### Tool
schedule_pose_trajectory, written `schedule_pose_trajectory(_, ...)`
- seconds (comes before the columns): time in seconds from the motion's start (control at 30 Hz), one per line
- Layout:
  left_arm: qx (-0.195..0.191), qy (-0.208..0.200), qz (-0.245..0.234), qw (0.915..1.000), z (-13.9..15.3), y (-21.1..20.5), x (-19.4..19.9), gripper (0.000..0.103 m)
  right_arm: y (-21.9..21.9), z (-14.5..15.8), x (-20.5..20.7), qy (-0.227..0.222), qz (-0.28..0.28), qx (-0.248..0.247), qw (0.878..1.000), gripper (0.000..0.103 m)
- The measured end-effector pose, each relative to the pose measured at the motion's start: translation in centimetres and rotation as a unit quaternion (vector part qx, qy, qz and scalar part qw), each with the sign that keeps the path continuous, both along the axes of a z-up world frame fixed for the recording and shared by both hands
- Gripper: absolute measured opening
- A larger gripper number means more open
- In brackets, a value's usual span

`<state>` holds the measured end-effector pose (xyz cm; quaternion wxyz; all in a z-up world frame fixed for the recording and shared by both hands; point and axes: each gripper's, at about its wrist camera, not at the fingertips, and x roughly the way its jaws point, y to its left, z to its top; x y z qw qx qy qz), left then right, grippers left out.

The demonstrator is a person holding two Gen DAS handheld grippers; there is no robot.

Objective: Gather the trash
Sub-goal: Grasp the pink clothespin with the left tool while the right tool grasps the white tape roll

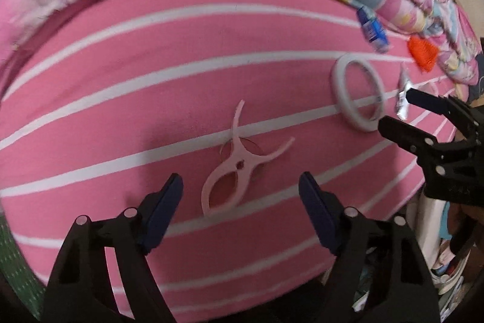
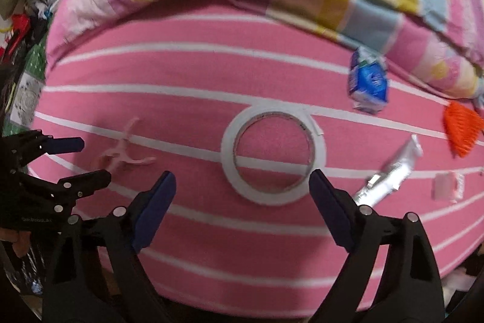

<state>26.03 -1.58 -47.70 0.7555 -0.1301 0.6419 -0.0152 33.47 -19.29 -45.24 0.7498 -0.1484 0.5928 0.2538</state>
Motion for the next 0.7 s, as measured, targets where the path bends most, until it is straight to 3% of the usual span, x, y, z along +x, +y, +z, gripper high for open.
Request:
schedule_pose_trajectory(0.2,0.011,0.017,-0.021,0.9996,-3.6,-0.6,1.3,0.079,0.8,-4.3,0.3,0.006,0.053,-0.025,0.998,0.085)
schedule_pose_trajectory(0.43,0.044,0.038,-0.047,0.9972,-3.8,-2.1,1.8,0.076,1.4,-5.3,0.7,0.003,0.073,-0.032,0.997,0.085)
schedule_pose_trajectory(0.53,0.056,0.043,-0.057,0.9959,-3.6,-3.0,2.2,0.062,1.3,-5.3,0.7,0.005,0.068,-0.03,0.997,0.08)
schedule_pose_trajectory(0.6,0.054,0.043,-0.055,0.9961,-3.4,-3.3,2.3,0.046,1.3,-5.3,0.7,0.005,0.066,-0.029,0.997,0.069)
schedule_pose_trajectory(0.63,0.049,0.044,-0.046,0.9967,-3.3,-3.1,2.3,0.044,1.4,-5.3,0.6,0.005,0.066,-0.028,0.997,0.066)
schedule_pose_trajectory(0.7,0.034,0.046,-0.025,0.9981,-3.1,-2.5,2.5,0.03,1.4,-4.9,0.6,0.005,0.071,-0.027,0.997,0.05)
